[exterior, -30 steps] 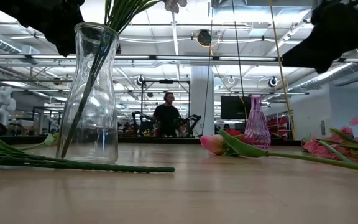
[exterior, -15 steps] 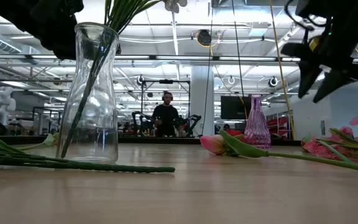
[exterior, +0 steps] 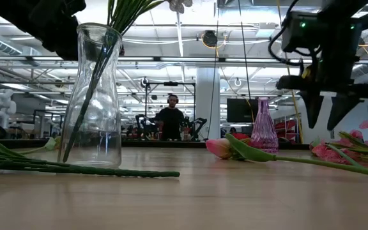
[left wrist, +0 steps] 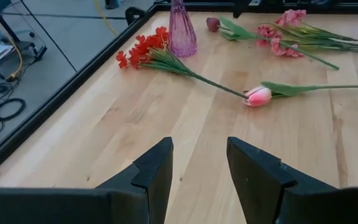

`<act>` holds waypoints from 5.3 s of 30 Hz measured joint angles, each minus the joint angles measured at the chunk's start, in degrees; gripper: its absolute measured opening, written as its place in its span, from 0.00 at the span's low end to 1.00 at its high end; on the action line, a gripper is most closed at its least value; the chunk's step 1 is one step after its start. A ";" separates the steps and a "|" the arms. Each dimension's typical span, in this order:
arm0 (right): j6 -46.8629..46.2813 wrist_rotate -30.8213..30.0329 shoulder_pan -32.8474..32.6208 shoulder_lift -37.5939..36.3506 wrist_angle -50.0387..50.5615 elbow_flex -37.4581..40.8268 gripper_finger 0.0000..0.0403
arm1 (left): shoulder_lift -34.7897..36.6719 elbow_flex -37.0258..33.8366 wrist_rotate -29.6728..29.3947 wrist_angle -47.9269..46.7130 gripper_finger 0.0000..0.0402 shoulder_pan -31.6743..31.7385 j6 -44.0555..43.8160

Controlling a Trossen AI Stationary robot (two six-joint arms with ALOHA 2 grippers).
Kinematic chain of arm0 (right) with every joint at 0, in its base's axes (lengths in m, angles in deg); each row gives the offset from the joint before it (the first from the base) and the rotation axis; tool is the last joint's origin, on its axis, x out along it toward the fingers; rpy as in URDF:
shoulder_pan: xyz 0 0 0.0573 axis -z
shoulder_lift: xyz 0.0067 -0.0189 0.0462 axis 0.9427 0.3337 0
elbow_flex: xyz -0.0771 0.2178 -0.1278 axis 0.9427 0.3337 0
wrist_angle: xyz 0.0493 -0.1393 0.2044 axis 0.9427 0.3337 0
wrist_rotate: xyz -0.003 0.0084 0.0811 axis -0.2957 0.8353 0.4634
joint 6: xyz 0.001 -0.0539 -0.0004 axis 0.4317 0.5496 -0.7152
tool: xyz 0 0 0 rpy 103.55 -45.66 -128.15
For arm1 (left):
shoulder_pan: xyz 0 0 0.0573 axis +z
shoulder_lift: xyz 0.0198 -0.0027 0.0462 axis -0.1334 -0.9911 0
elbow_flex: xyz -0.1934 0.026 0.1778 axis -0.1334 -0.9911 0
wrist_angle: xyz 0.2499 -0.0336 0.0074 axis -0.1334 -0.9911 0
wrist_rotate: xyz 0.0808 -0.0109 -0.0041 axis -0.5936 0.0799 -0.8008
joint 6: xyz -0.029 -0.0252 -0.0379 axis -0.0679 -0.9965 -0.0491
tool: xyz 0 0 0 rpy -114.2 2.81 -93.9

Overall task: Sort flowers into vase by color
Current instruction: Put the top red flower into the purple vase, then put the left pink flower into the transparent vase

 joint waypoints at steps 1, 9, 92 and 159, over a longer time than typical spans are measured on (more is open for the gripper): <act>0.32 0.76 0.55 0.99 -0.57 0.00 0.41 | 0.00 0.00 0.00 -0.15 0.40 0.00 0.00; 3.45 4.32 4.11 8.80 -3.04 0.04 0.37 | 0.00 0.00 0.00 -1.00 0.40 0.00 -0.04; 81.50 6.94 25.82 -23.75 -66.66 0.00 0.01 | 0.00 -0.02 -1.77 -0.32 0.40 0.07 -0.48; 77.92 6.53 26.62 -19.74 -23.03 -11.74 0.49 | -0.01 -0.02 -1.51 -0.36 0.40 0.07 -1.99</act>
